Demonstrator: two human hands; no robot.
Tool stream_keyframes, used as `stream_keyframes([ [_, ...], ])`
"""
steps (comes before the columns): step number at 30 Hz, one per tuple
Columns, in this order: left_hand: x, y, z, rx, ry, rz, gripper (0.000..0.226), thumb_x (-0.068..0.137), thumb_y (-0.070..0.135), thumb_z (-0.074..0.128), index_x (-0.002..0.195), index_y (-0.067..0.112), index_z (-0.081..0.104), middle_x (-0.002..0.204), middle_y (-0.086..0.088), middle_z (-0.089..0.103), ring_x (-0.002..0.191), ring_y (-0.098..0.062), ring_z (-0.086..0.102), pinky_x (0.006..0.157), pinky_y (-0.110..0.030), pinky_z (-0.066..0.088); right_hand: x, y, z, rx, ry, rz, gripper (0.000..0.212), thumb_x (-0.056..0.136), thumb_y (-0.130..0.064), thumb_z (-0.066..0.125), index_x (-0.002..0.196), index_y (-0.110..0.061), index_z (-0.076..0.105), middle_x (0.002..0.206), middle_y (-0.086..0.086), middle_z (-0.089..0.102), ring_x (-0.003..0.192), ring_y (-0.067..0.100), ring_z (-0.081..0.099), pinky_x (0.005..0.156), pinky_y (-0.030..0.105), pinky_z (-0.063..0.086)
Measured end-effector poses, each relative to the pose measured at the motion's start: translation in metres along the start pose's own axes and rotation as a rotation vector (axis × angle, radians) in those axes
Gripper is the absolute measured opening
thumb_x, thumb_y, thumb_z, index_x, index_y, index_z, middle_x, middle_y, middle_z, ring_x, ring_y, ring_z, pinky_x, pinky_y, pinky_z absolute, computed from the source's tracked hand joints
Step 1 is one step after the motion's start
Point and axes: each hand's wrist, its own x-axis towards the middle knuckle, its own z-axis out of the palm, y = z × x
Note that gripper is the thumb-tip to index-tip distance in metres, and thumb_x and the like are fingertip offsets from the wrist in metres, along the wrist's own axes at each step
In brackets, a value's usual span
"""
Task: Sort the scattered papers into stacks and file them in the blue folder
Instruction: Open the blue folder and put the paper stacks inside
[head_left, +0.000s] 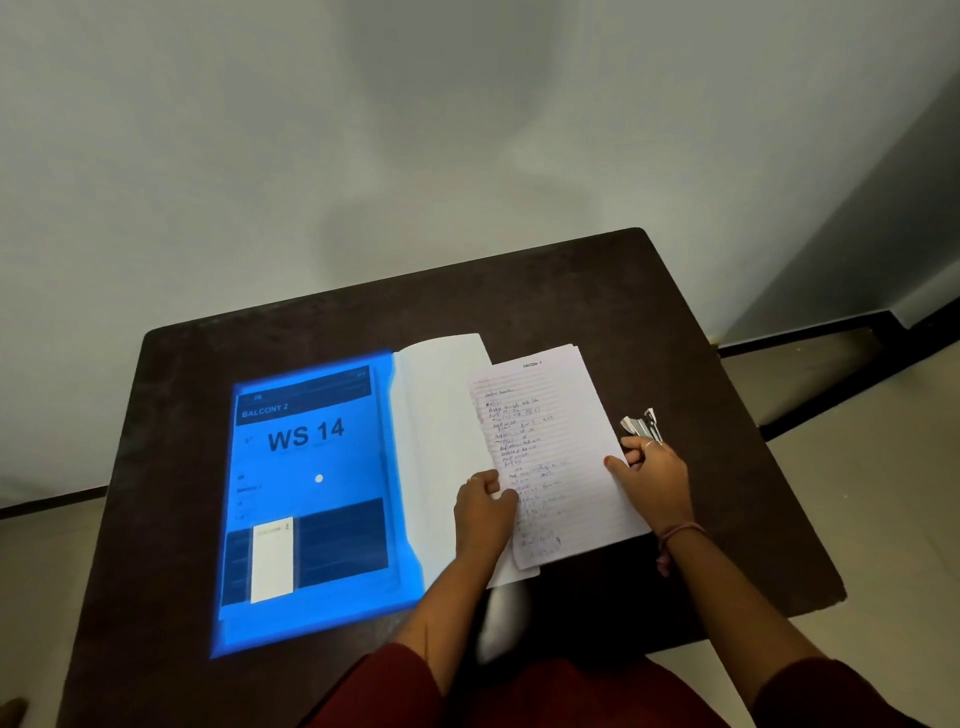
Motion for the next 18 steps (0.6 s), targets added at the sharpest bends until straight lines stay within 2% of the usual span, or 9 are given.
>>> stream_keyframes([
  [3, 0.003, 0.001, 0.002, -0.011, 0.038, 0.004, 0.034, 0.081, 0.012, 0.061, 0.114, 0.008, 0.061, 0.106, -0.004, 0.066, 0.102, -0.020, 0.061, 0.092, -0.033, 0.047, 0.004, 0.004, 0.001, 0.061, -0.036, 0.028, 0.027, 0.084, -0.017, 0.069, 0.107, -0.003, 0.067, 0.067, -0.002, 0.057, 0.077, 0.020, 0.058, 0.084, 0.034, 0.049],
  [5, 0.003, 0.003, 0.002, -0.029, 0.060, -0.012, 0.032, 0.082, 0.011, 0.061, 0.114, 0.008, 0.060, 0.104, -0.004, 0.065, 0.102, -0.021, 0.060, 0.093, -0.032, 0.047, 0.005, 0.005, 0.003, 0.097, -0.049, 0.021, 0.027, 0.086, -0.016, 0.066, 0.110, -0.003, 0.067, 0.075, 0.001, 0.062, 0.084, 0.021, 0.059, 0.088, 0.036, 0.050],
  [7, 0.005, 0.004, 0.002, -0.048, 0.060, -0.034, 0.032, 0.084, 0.009, 0.060, 0.115, 0.009, 0.058, 0.100, -0.001, 0.062, 0.099, -0.020, 0.059, 0.091, -0.029, 0.046, 0.005, 0.006, 0.005, 0.131, -0.039, 0.024, 0.027, 0.088, -0.013, 0.064, 0.112, -0.002, 0.067, 0.092, 0.009, 0.068, 0.093, 0.022, 0.060, 0.091, 0.033, 0.047],
  [9, 0.006, 0.004, 0.002, -0.066, 0.055, -0.042, 0.033, 0.085, 0.009, 0.060, 0.117, 0.010, 0.056, 0.097, 0.002, 0.058, 0.095, -0.016, 0.056, 0.085, -0.025, 0.043, 0.005, 0.010, 0.006, 0.190, -0.032, 0.053, 0.026, 0.089, -0.010, 0.062, 0.113, -0.002, 0.066, 0.101, 0.012, 0.069, 0.092, 0.019, 0.058, 0.087, 0.027, 0.044],
  [13, 0.010, 0.007, 0.002, -0.126, 0.076, -0.027, 0.040, 0.085, 0.013, 0.064, 0.122, 0.012, 0.050, 0.108, -0.003, 0.057, 0.094, -0.015, 0.054, 0.081, -0.022, 0.039, 0.004, 0.020, 0.005, 0.396, -0.082, 0.163, 0.023, 0.091, -0.008, 0.058, 0.114, -0.003, 0.063, 0.088, 0.003, 0.065, 0.083, 0.014, 0.058, 0.072, 0.020, 0.045],
  [15, 0.013, 0.013, -0.001, -0.171, 0.096, 0.035, 0.037, 0.084, 0.015, 0.069, 0.117, 0.016, 0.051, 0.105, 0.001, 0.054, 0.090, -0.012, 0.053, 0.078, -0.018, 0.040, 0.005, 0.026, 0.004, 0.464, -0.120, 0.192, 0.024, 0.092, -0.008, 0.057, 0.116, -0.003, 0.061, 0.088, 0.004, 0.065, 0.082, 0.013, 0.059, 0.068, 0.018, 0.046],
  [16, 0.014, 0.017, -0.003, -0.204, 0.097, 0.074, 0.040, 0.084, 0.017, 0.070, 0.118, 0.018, 0.051, 0.108, 0.002, 0.053, 0.092, -0.011, 0.053, 0.078, -0.016, 0.040, 0.005, 0.029, 0.003, 0.490, -0.142, 0.198, 0.025, 0.093, -0.008, 0.057, 0.117, -0.003, 0.060, 0.092, 0.005, 0.065, 0.083, 0.013, 0.060, 0.069, 0.018, 0.046],
  [18, 0.016, 0.025, -0.007, -0.256, 0.068, 0.129, 0.063, 0.085, 0.023, 0.071, 0.139, 0.015, 0.039, 0.132, 0.001, 0.048, 0.117, -0.017, 0.051, 0.092, -0.024, 0.041, 0.005, 0.033, 0.001, 0.533, -0.180, 0.208, 0.026, 0.093, -0.009, 0.057, 0.118, -0.004, 0.059, 0.100, 0.007, 0.066, 0.087, 0.014, 0.061, 0.071, 0.019, 0.048],
])
